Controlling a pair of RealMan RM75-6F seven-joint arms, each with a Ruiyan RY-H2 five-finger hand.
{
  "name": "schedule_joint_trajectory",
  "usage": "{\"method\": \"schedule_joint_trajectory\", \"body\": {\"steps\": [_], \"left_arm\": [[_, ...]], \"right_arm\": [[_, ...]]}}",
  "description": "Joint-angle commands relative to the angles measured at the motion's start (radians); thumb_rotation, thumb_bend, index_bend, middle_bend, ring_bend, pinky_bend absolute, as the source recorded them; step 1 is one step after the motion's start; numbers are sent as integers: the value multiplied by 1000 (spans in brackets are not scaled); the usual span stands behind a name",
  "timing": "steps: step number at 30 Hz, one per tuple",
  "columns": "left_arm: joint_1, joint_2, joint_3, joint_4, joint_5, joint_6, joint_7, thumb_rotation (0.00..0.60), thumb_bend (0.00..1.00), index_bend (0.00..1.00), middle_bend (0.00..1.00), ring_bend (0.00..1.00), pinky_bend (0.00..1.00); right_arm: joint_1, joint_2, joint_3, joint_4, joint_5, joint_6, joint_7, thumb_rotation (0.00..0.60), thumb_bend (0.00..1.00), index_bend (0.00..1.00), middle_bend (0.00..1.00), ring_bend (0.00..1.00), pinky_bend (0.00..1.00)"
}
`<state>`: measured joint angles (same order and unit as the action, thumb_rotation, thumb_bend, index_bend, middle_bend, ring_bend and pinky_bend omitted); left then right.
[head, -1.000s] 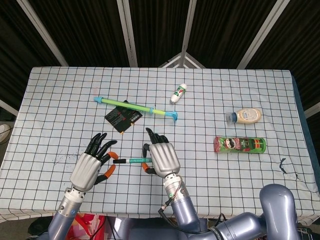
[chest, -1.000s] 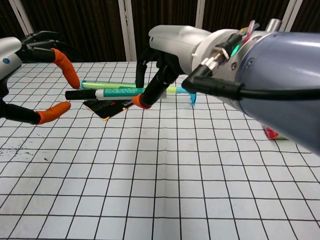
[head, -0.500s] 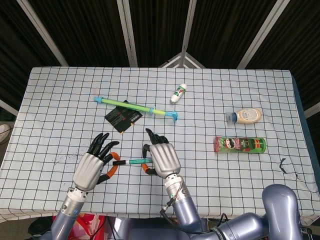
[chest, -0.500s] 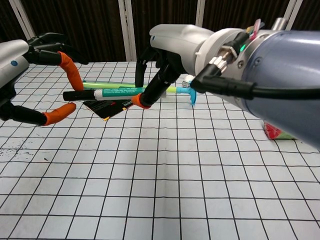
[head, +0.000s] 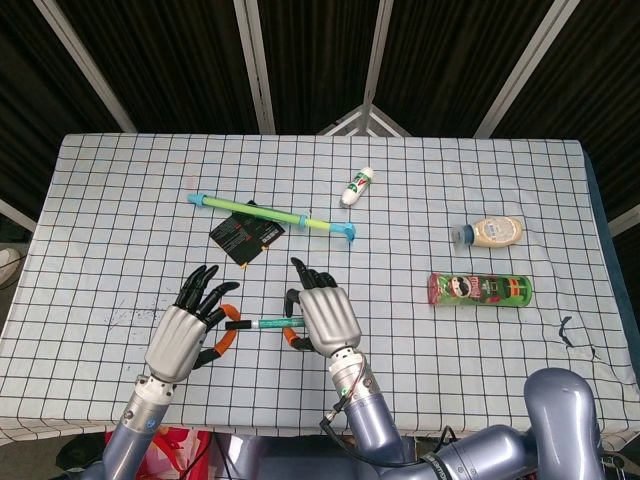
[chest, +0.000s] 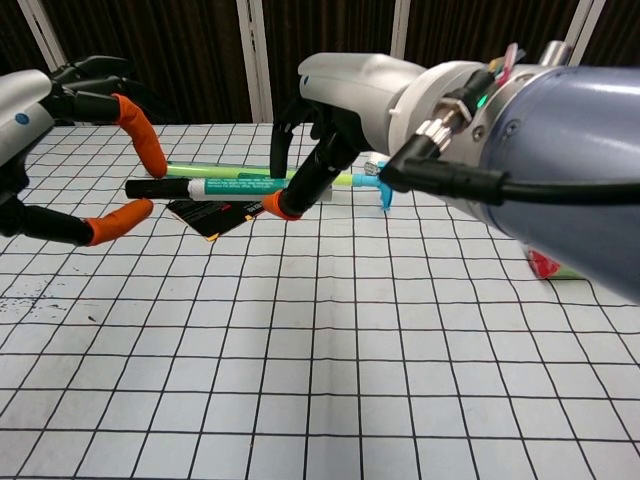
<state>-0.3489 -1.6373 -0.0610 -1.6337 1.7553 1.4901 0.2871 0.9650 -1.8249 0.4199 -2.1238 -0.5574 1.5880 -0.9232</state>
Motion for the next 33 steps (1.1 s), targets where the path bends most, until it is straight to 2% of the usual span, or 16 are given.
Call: {"method": "schedule_joint_trajectory", "body": {"steps": [1,33], "left_arm": [[-1,-3,0,3,5,4,-7,600,478,506,215,0,30],[-8,-28,-7,29,-6,7,-24,600,481,537,244,0,30]], "right_arm": [[0,0,0,-1,1,1,0,600,494,674,68,157,171],[-12,21,-11,-18,-1,-8,25,600,493,687,68,159,171]]}}
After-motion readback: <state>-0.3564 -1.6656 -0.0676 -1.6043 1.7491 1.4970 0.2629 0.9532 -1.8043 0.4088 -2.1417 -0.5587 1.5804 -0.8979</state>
